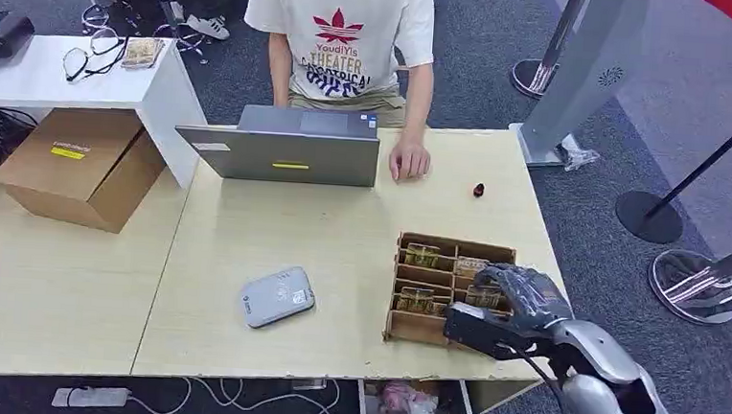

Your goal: Pass the card to the sensor for recognition and then transmit it.

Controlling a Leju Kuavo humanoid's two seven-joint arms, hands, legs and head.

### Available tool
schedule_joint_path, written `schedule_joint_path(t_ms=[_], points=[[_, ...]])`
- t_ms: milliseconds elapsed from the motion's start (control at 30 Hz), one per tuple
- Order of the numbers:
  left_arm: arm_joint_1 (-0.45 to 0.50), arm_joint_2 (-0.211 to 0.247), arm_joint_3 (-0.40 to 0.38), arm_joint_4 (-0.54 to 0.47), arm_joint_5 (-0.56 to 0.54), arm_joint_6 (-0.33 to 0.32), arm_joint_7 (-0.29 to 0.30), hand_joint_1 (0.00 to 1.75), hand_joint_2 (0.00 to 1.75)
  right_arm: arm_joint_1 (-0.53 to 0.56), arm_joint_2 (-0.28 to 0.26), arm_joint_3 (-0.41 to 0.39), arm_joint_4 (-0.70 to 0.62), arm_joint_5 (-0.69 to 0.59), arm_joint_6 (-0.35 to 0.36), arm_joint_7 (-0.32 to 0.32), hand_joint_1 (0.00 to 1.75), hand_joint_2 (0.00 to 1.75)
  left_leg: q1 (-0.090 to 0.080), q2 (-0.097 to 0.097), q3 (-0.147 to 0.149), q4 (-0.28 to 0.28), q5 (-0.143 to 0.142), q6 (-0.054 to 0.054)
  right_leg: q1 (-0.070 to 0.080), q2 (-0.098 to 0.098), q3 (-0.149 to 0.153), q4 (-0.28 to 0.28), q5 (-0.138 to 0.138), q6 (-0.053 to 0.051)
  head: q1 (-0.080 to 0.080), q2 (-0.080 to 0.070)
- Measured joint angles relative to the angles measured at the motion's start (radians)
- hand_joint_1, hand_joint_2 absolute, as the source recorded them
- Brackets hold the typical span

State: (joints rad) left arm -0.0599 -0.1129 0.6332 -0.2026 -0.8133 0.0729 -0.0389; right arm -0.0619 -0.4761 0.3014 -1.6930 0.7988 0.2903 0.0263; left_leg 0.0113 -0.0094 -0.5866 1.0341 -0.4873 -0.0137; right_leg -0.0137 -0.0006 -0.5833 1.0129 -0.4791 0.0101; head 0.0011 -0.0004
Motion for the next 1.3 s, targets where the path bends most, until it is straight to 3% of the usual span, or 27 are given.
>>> schedule_joint_path(t_ms=[67,100,300,333,700,867,1300], points=[[0.0,0.0,0.0,0.0,0.003,0.001,0.0,0.0,0.0,-0.004,0.003,0.0,0.005,0.0,0.0,-0.001,1.31,1.75,0.0,0.0,0.0,0.0,0.0,0.0,0.0,0.0,0.0,0.0,0.0,0.0,0.0,0.0],[0.0,0.0,0.0,0.0,0.003,0.001,0.0,0.0,0.0,-0.008,0.005,0.0,0.008,-0.003,0.001,-0.002,1.36,1.75,0.0,0.0,0.0,0.0,0.0,0.0,0.0,0.0,0.0,0.0,0.0,0.0,0.0,0.0],[0.002,0.0,0.0,0.0,0.006,0.003,0.0,0.0,0.0,-0.023,0.011,0.002,0.031,-0.002,0.01,-0.003,1.4,1.75,0.0,0.0,0.0,0.0,0.0,0.0,0.0,0.0,0.0,0.0,0.0,0.0,0.0,0.0],[0.002,0.0,0.0,0.0,0.006,0.005,0.0,0.0,0.0,-0.024,0.013,0.002,0.034,-0.002,0.01,-0.003,1.68,1.75,0.0,0.0,0.0,0.0,0.0,0.0,0.0,0.0,0.0,0.0,0.0,0.0,0.0,0.0],[0.002,0.0,0.0,0.0,0.005,0.007,-0.002,0.0,0.0,-0.029,0.017,0.001,0.045,-0.003,0.005,-0.003,1.47,1.75,0.0,0.0,0.0,0.0,0.0,0.0,0.0,0.0,0.0,0.0,0.0,0.0,0.0,0.0],[0.002,0.0,0.0,0.0,0.006,0.007,-0.003,0.0,0.0,-0.029,0.017,0.0,0.045,-0.004,0.003,-0.003,1.55,1.75,0.0,0.0,0.0,0.0,0.0,0.0,0.0,0.0,0.0,0.0,0.0,0.0,0.0,0.0],[0.003,0.0,0.0,0.0,0.005,0.005,-0.012,0.0,0.0,-0.05,0.017,-0.01,0.045,-0.013,-0.006,-0.02,1.57,1.75,0.0,0.0,0.0,0.0,0.0,0.0,0.0,0.0,0.0,0.0,0.0,0.0,0.0,0.0]])
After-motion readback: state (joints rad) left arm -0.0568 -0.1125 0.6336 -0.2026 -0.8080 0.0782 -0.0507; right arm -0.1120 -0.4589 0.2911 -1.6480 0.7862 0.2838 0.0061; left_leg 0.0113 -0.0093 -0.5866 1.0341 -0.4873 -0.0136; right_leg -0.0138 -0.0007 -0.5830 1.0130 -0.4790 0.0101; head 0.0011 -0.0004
